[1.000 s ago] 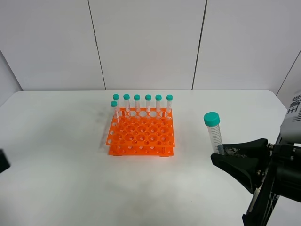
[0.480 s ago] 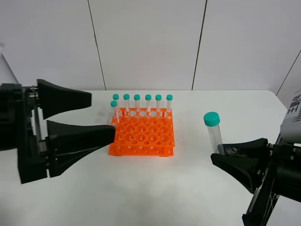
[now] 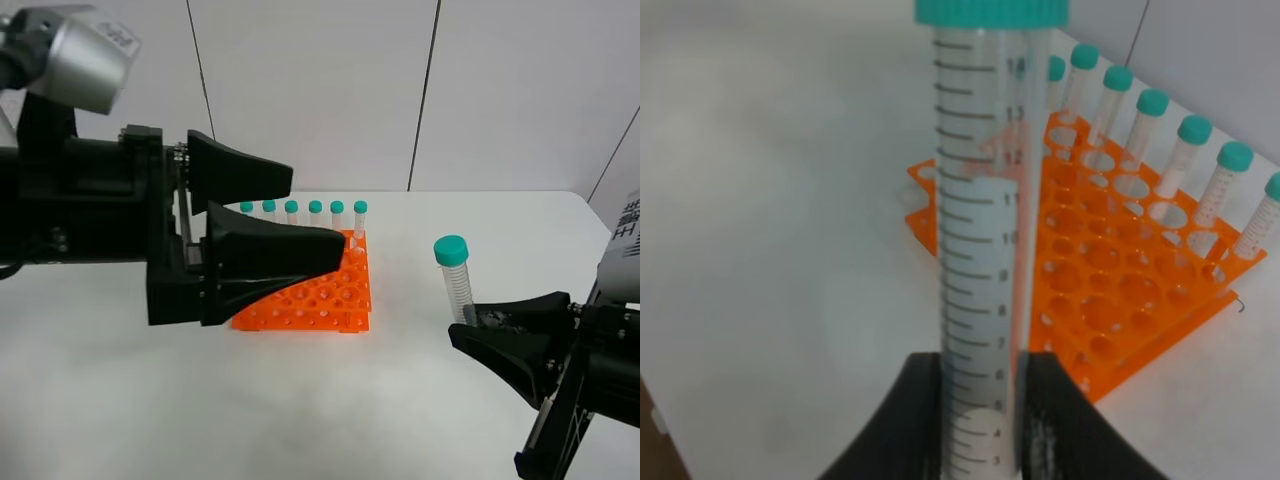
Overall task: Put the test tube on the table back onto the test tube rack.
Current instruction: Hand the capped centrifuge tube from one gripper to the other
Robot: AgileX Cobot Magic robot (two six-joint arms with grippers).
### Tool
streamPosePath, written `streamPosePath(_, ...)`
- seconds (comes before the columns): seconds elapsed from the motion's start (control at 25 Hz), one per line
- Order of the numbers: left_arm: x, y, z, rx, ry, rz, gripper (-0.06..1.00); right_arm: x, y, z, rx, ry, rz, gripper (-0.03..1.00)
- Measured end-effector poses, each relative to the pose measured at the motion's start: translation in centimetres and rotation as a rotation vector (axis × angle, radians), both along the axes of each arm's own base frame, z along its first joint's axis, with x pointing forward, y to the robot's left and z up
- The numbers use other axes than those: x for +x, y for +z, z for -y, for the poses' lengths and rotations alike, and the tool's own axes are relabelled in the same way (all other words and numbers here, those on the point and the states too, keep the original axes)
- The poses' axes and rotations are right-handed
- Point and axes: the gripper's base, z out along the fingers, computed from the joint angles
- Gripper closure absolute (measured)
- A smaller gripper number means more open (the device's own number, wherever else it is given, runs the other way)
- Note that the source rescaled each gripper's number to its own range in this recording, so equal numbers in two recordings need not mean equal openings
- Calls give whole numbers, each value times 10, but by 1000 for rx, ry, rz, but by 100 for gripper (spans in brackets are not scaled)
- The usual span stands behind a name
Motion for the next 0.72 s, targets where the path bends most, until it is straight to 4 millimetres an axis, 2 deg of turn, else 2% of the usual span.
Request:
streamPosePath(0.16, -7, 7, 34, 33, -68, 72, -6, 0, 0, 0, 0, 0, 0, 94)
streamPosePath(0.32, -15, 0, 64, 78, -126, 87, -6, 0, 0, 0, 0, 0, 0, 94)
streamPosePath(0.48, -10, -10, 84, 99, -142, 54, -6, 0, 0, 0, 0, -1, 1, 94)
streamPosePath(0.72, 4, -9, 100, 101, -124, 53, -6, 0, 0, 0, 0, -1, 1, 94)
